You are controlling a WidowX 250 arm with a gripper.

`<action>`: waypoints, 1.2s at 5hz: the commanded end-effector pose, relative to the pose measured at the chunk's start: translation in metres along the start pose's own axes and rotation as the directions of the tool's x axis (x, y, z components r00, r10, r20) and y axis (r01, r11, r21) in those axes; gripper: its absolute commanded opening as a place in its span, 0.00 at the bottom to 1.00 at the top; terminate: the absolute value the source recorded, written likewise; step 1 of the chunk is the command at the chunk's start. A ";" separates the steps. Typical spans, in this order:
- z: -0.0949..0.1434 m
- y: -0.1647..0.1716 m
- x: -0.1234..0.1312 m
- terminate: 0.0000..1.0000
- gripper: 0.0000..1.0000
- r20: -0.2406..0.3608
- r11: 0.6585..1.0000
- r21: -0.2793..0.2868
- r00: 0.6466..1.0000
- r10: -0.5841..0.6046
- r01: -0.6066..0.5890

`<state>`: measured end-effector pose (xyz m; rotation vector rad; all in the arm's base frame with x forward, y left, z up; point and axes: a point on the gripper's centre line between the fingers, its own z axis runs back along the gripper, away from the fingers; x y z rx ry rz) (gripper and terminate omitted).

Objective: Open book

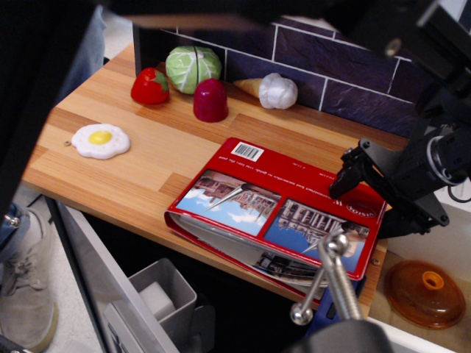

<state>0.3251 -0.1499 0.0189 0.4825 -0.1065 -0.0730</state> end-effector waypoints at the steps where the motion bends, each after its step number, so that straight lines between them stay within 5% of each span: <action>1: 0.022 0.078 0.001 0.00 1.00 -0.013 0.998 -0.037 0.999 0.042 -0.042; 2: 0.035 0.101 -0.001 0.00 1.00 0.021 0.999 -0.049 0.999 0.025 -0.024; 4: 0.049 0.186 -0.004 0.00 1.00 -0.091 0.994 -0.101 0.994 -0.058 0.049; 6: 0.018 0.279 -0.016 0.00 1.00 -0.119 0.994 -0.082 0.989 -0.084 0.075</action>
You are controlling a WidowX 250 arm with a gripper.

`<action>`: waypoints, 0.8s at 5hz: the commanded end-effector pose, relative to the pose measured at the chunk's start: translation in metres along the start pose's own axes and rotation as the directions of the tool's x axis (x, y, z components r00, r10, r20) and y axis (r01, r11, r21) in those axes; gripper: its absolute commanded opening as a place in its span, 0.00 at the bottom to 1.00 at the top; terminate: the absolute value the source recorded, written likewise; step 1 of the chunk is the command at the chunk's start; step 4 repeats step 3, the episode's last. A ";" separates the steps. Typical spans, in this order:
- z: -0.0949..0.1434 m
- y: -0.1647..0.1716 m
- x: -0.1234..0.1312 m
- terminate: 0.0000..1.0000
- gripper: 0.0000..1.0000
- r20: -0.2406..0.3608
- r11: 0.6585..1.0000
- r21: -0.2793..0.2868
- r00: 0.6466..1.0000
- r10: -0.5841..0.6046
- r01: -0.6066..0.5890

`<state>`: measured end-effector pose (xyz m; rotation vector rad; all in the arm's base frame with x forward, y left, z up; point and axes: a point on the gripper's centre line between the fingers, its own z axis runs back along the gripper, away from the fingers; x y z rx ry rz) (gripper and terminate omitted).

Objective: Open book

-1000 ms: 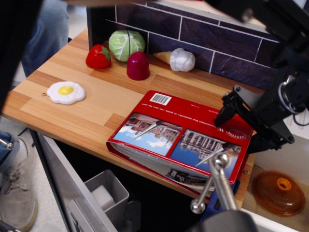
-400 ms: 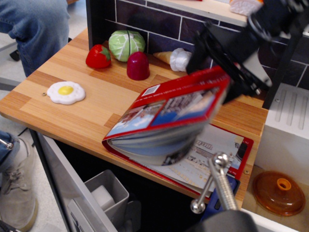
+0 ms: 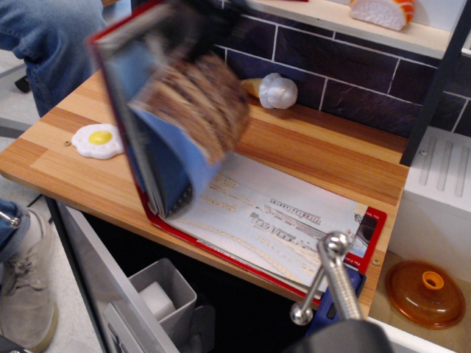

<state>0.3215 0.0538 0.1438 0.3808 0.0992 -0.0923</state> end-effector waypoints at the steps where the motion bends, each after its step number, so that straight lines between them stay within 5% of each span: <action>1: -0.005 0.082 -0.014 0.00 1.00 0.077 0.998 0.059 0.997 -0.021 0.017; 2: -0.003 0.109 -0.012 0.00 1.00 0.087 0.996 0.065 0.995 0.057 -0.063; 3: -0.002 0.104 -0.020 1.00 1.00 0.073 0.998 -0.012 0.996 0.058 -0.057; 4: -0.002 0.104 -0.020 1.00 1.00 0.073 0.998 -0.012 0.996 0.058 -0.057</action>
